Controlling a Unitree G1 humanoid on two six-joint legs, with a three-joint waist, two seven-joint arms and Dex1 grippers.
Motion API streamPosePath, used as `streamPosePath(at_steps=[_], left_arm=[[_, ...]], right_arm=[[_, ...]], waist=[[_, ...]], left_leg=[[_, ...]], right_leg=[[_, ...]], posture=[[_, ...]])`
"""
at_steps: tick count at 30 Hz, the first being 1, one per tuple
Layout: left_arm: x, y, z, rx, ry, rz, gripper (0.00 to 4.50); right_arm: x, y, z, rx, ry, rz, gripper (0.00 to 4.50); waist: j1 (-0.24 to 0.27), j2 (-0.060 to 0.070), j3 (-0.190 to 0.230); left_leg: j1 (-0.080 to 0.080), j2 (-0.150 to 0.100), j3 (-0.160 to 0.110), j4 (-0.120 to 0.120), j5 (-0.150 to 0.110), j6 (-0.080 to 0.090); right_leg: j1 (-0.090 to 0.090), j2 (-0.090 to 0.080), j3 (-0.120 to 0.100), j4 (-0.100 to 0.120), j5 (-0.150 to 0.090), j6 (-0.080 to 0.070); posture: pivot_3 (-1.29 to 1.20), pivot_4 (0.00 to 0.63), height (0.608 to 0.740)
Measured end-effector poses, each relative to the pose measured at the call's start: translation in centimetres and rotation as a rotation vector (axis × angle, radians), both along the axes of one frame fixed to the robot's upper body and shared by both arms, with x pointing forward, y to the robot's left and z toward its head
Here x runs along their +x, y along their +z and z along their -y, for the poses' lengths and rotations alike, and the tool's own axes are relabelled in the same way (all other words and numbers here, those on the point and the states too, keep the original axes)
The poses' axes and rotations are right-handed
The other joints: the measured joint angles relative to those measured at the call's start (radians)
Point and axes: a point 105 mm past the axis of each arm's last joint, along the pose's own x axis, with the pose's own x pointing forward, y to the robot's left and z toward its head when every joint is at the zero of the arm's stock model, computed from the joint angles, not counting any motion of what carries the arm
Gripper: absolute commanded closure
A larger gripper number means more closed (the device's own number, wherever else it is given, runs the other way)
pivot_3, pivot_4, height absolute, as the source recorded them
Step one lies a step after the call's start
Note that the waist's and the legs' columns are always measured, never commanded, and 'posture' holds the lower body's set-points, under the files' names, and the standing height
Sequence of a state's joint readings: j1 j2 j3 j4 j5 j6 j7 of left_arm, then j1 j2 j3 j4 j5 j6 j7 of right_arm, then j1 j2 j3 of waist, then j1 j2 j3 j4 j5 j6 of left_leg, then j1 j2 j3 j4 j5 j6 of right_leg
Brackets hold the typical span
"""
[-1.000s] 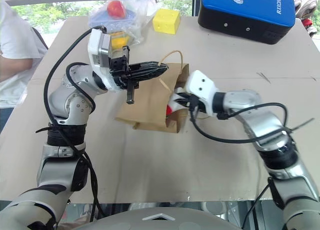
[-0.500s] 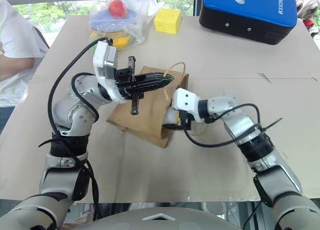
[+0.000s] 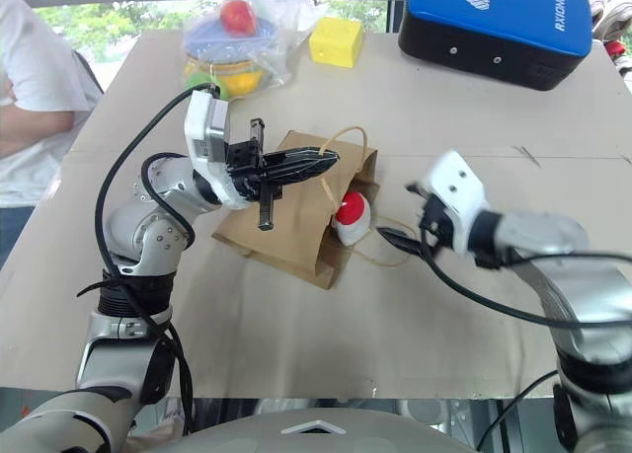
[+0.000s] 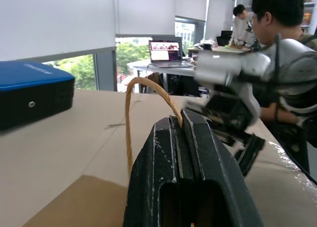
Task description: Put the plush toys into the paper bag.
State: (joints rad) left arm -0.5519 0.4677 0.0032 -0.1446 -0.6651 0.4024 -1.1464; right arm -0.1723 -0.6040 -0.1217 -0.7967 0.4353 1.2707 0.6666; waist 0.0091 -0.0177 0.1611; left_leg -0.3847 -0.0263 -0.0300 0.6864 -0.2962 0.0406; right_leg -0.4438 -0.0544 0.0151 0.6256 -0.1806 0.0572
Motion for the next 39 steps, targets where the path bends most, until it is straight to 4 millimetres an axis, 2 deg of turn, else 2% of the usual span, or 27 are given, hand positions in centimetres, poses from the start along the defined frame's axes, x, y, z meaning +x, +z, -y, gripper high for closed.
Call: streamPosePath(at_steps=[2, 6, 7, 8, 9, 10, 15, 16, 22, 26, 28, 30, 34, 39], left_arm=[[0.0, 0.0, 0.1, -0.003, -0.003, 0.003, 4.5], [0.0, 0.0, 0.2, -0.008, -0.011, 0.001, 4.5], [0.0, 0.0, 0.2, -0.01, -0.013, 0.002, 4.5], [0.0, 0.0, 0.2, -0.01, -0.012, 0.002, 4.5], [0.1, 0.0, 0.2, -0.01, -0.012, 0.002, 4.5], [0.1, 0.0, 0.2, -0.01, -0.012, 0.003, 4.5], [0.1, 0.1, 0.2, -0.009, -0.01, 0.003, 4.5], [0.1, 0.1, 0.2, -0.008, -0.008, 0.003, 4.5], [0.3, 0.1, 0.1, -0.013, 0.011, -0.002, 4.5], [0.4, 0.6, 0.1, -0.064, 0.026, -0.031, 4.5], [0.7, 1.7, -0.7, -0.123, 0.05, -0.06, 4.5], [1.0, 3.1, -1.5, -0.163, 0.064, -0.054, 4.5], [2.5, 5.2, -3.5, -0.216, 0.129, -0.043, 4.5], [4.3, 6.8, -4.2, -0.268, 0.153, -0.059, 4.5]], right_arm=[[-0.7, -1.7, 1.0, -0.009, -0.071, -0.084, 0.24], [-0.3, -3.6, 0.5, 0.086, -0.151, -0.162, 0.24], [0.0, -4.3, 0.4, 0.112, -0.178, -0.191, 0.79], [0.2, -4.3, 0.4, 0.125, -0.19, -0.186, 0.93], [0.5, -4.5, 0.2, 0.157, -0.203, -0.196, 1.53], [0.6, -4.6, 0.0, 0.176, -0.207, -0.2, 1.71], [0.6, -5.1, -1.7, 0.258, -0.181, -0.243, 4.22], [0.5, -5.1, -2.0, 0.276, -0.172, -0.25, 4.38], [0.4, -4.3, -2.7, 0.338, -0.135, -0.242, 4.38], [1.2, -0.5, -3.1, 0.56, -0.093, -0.167, 4.38], [1.3, 4.3, -2.8, 0.77, -0.017, -0.057, 4.38], [0.7, 7.9, -2.3, 0.866, 0.052, 0.038, 4.38], [-0.5, 13.1, -1.5, 0.982, 0.105, 0.136, 4.38], [-1.6, 17.1, -2.1, 0.991, 0.149, 0.161, 4.38]], waist=[[0.001, 0.0, 0.0], [-0.005, 0.0, 0.0], [-0.007, 0.0, 0.0], [-0.008, 0.0, 0.0], [-0.013, -0.001, -0.001], [-0.015, -0.001, -0.001], [-0.023, -0.001, -0.001], [-0.023, -0.001, -0.001], [-0.022, -0.001, -0.001], [-0.023, 0.0, 0.0], [-0.023, 0.001, 0.0], [-0.021, 0.001, 0.001], [-0.023, 0.001, 0.001], [-0.025, 0.001, 0.001]], left_leg=[[0.001, 0.0, 0.002, 0.0, 0.0, 0.0], [0.004, 0.001, 0.001, 0.0, -0.001, 0.002], [0.004, 0.001, 0.002, 0.0, -0.001, 0.002], [0.004, 0.001, 0.002, 0.0, -0.001, 0.001], [0.004, 0.001, 0.001, 0.0, 0.0, 0.001], [0.004, 0.001, 0.001, 0.0, 0.0, 0.0], [0.005, 0.002, 0.001, 0.0, 0.0, 0.0], [0.004, 0.001, 0.001, 0.0, 0.0, 0.0], [0.004, 0.001, 0.0, 0.0, 0.0, 0.001], [0.004, 0.002, 0.0, 0.0, -0.001, 0.001], [0.004, 0.002, -0.001, 0.0, -0.001, 0.002], [0.004, 0.001, -0.002, 0.0, -0.001, 0.002], [0.004, 0.001, -0.001, 0.0, -0.001, 0.002], [0.003, 0.001, -0.001, 0.0, -0.001, 0.003]], right_leg=[[0.0, 0.0, 0.001, 0.0, 0.0, 0.0], [0.003, 0.003, 0.001, 0.0, 0.0, 0.0], [0.003, 0.003, 0.001, 0.0, 0.0, 0.0], [0.003, 0.003, 0.001, 0.0, 0.0, 0.0], [0.003, 0.003, 0.001, 0.0, 0.0, 0.0], [0.003, 0.003, 0.001, 0.0, 0.0, 0.0], [0.003, 0.003, 0.001, 0.001, 0.0, 0.0], [0.003, 0.003, 0.001, 0.001, 0.0, 0.0], [0.003, 0.003, 0.001, 0.0, 0.0, 0.0], [0.003, 0.003, 0.001, 0.001, 0.0, 0.0], [0.003, 0.002, 0.0, 0.001, 0.0, 0.0], [0.003, 0.002, -0.002, 0.001, 0.0, 0.0], [0.003, 0.002, -0.001, 0.0, 0.0, 0.0], [0.003, 0.003, -0.001, 0.0, 0.0, 0.0]], posture=[[0.0, 0.15, 0.74], [0.0, 0.15, 0.74], [0.0, 0.15, 0.74], [0.0, 0.15, 0.74], [0.0, 0.15, 0.74], [0.0, 0.15, 0.74], [0.0, 0.15, 0.74], [0.0, 0.15, 0.74], [0.0, 0.15, 0.74], [0.0, 0.15, 0.74], [0.0, 0.15, 0.74], [0.0, 0.15, 0.74], [0.0, 0.15, 0.74], [0.0, 0.15, 0.74]])
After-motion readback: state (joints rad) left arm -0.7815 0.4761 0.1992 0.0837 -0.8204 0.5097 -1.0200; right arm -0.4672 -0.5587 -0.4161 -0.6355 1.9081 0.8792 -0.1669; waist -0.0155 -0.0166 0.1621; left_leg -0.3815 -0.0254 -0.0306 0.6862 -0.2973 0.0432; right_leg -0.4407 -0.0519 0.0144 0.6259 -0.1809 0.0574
